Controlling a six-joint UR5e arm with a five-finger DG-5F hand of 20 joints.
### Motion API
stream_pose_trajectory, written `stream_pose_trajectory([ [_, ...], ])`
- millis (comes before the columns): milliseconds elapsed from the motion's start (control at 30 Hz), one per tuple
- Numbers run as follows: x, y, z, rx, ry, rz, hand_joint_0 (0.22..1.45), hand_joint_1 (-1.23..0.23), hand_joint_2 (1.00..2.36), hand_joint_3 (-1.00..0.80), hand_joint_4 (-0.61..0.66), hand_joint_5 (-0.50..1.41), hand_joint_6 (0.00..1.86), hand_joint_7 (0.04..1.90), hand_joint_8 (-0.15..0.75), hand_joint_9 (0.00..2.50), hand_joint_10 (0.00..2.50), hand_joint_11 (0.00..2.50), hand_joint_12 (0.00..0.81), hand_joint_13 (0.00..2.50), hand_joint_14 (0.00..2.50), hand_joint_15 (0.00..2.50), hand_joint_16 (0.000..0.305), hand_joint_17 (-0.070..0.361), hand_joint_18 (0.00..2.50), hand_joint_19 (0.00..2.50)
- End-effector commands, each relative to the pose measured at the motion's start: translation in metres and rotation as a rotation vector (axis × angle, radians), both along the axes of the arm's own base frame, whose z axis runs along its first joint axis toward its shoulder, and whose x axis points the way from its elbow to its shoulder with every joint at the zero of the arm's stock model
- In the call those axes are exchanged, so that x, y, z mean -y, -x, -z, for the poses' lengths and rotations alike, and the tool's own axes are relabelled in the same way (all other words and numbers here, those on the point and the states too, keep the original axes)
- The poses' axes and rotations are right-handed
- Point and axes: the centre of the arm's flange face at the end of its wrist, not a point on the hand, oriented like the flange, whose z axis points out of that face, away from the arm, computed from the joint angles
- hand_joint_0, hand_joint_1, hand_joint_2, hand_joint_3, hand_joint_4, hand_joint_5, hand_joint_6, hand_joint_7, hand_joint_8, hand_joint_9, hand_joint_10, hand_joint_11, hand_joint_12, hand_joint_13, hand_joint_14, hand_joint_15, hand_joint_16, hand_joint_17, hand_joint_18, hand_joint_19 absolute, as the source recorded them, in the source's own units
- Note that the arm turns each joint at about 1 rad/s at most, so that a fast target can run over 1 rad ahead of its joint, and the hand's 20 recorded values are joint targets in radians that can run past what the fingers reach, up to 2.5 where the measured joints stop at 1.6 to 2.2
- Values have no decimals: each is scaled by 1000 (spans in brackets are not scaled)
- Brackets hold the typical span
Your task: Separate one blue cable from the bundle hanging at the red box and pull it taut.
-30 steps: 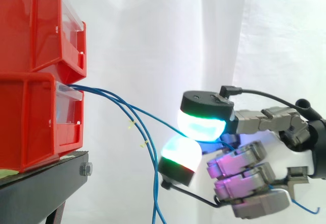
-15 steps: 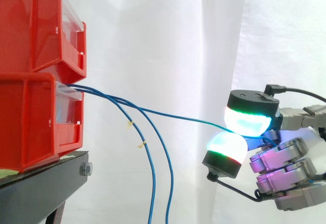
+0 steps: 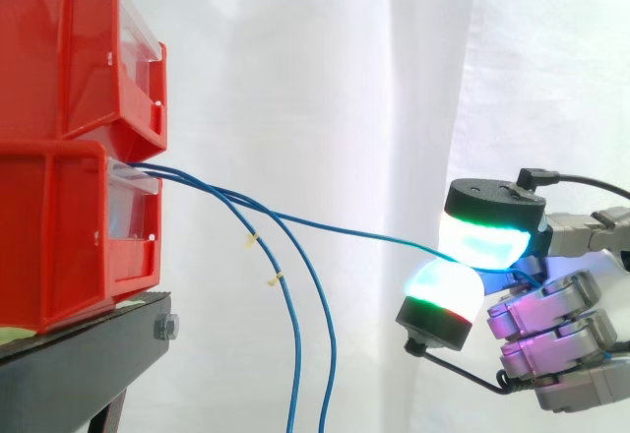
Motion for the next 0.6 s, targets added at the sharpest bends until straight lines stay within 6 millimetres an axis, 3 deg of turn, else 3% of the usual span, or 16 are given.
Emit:
stream_pose_trajectory([
  [0, 0, 0, 0, 1, -1, 0, 666, -771, 1020, -9, 51, -172, 844, 1113, 315, 1035, 1817, 1477, 387, 1000, 2500, 1470, 45, 102, 1491, 1412],
  [567, 0, 0, 1, -1, 1, 0, 665, -768, 1021, -4, 49, -173, 843, 1124, 307, 1039, 1785, 1503, 379, 1000, 2500, 1471, 44, 100, 1478, 1412],
])
